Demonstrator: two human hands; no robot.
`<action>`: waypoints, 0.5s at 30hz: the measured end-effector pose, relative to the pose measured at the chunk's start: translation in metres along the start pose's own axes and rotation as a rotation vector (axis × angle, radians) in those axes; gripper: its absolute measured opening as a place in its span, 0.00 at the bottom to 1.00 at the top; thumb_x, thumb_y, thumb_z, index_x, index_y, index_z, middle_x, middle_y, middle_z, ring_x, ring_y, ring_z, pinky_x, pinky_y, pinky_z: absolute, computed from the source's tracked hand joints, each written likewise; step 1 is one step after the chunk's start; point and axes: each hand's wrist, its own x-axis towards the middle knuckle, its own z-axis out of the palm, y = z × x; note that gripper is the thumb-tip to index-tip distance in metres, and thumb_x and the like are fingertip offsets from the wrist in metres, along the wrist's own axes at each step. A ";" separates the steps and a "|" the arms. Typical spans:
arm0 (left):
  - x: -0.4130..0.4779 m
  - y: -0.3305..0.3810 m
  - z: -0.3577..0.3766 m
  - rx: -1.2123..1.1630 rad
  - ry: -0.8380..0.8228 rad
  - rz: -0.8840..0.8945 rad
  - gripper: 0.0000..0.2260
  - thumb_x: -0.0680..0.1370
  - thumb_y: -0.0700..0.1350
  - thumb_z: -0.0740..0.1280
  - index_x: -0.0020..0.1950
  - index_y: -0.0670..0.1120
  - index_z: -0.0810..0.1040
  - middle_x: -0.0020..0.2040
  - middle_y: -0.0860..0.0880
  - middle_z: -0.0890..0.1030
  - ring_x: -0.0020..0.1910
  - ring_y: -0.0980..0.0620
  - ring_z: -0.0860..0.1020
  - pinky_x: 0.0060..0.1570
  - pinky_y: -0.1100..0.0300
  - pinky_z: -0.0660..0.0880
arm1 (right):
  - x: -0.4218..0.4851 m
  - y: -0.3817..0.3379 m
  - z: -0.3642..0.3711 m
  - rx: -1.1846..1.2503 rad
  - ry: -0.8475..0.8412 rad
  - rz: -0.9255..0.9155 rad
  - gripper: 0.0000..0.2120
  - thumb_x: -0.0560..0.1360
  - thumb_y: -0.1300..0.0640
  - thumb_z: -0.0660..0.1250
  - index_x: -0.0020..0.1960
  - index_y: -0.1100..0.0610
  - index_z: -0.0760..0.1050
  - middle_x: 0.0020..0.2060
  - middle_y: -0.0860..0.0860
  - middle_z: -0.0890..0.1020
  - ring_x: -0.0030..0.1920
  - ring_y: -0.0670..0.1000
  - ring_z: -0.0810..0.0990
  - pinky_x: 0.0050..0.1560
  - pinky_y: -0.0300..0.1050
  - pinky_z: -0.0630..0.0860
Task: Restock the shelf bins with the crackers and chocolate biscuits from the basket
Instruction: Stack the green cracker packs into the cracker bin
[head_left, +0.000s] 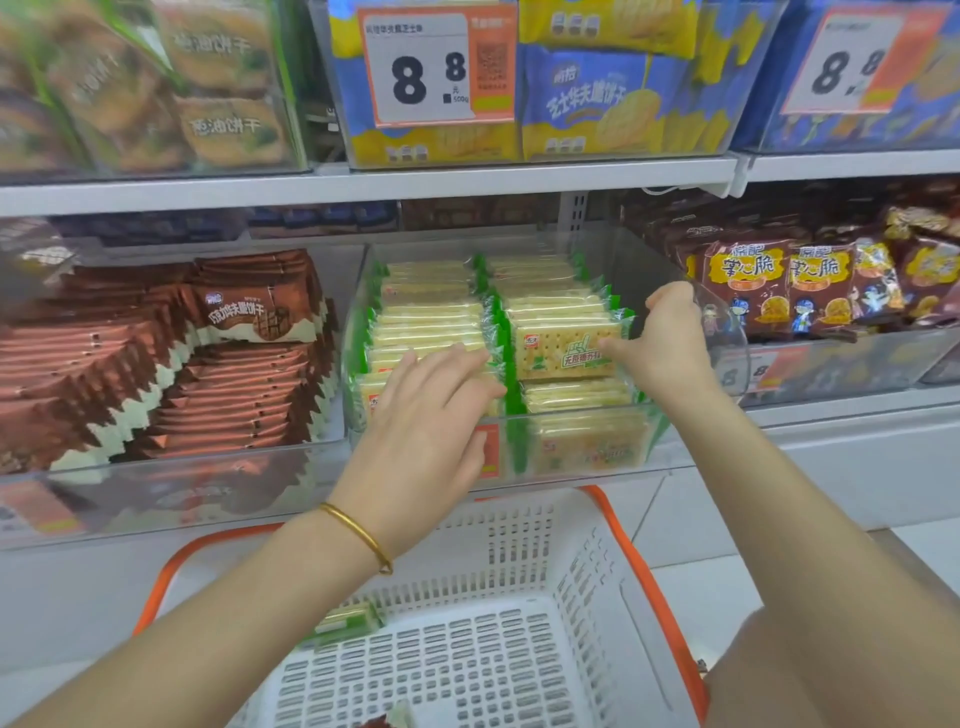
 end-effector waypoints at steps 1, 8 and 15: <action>-0.005 -0.001 -0.003 -0.012 0.024 0.021 0.15 0.74 0.38 0.65 0.60 0.44 0.77 0.65 0.46 0.74 0.67 0.45 0.69 0.70 0.44 0.61 | -0.005 -0.001 -0.003 -0.018 0.041 -0.040 0.26 0.71 0.59 0.74 0.61 0.62 0.63 0.59 0.60 0.70 0.56 0.58 0.73 0.55 0.51 0.72; -0.107 -0.047 -0.013 -0.017 -0.116 0.055 0.11 0.75 0.40 0.60 0.53 0.48 0.79 0.56 0.54 0.78 0.54 0.53 0.75 0.53 0.58 0.70 | -0.131 -0.024 0.015 0.185 -0.287 -0.425 0.04 0.75 0.60 0.66 0.45 0.53 0.72 0.36 0.44 0.76 0.37 0.45 0.76 0.39 0.42 0.74; -0.179 -0.118 0.008 0.188 -0.741 -0.329 0.13 0.77 0.48 0.55 0.56 0.53 0.76 0.53 0.55 0.78 0.55 0.51 0.75 0.51 0.56 0.75 | -0.190 0.026 0.208 -0.526 -1.017 -0.668 0.17 0.78 0.63 0.59 0.66 0.59 0.69 0.61 0.56 0.72 0.60 0.59 0.73 0.56 0.52 0.73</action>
